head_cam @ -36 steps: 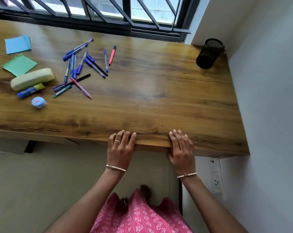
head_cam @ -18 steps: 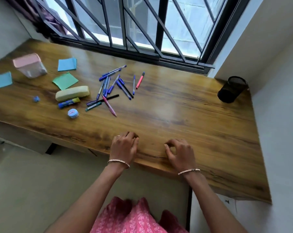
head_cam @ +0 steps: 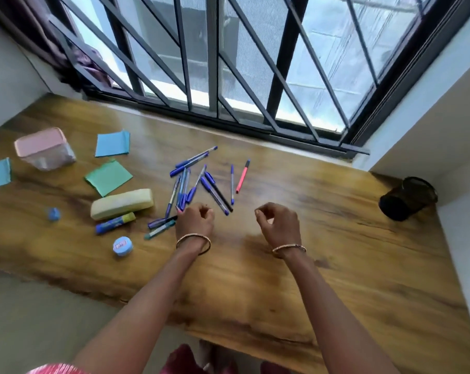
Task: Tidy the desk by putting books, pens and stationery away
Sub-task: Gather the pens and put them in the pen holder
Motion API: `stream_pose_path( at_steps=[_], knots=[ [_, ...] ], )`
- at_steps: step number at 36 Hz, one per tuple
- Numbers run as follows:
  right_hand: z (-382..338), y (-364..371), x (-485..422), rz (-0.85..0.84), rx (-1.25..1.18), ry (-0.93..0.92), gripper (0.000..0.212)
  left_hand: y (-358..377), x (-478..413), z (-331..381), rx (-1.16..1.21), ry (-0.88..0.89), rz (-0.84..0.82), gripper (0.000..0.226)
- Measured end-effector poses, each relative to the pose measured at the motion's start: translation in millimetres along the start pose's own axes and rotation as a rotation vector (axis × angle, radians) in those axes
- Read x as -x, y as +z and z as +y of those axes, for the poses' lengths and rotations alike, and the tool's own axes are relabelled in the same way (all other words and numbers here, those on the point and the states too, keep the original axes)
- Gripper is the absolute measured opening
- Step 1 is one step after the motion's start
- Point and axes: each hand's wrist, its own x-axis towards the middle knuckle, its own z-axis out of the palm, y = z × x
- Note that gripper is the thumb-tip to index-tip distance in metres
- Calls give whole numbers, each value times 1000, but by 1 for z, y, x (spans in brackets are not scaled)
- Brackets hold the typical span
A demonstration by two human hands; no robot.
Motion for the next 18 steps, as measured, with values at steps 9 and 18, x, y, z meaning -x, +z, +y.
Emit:
stream_pose_path(
  at_steps=[9, 18],
  knots=[
    [-9, 34, -66, 12, 3, 163, 15, 18, -60, 26, -10, -152, -63, 35],
    [-19, 57, -115, -72, 54, 220, 28, 30, -89, 40, -27, -236, -64, 42]
  ],
)
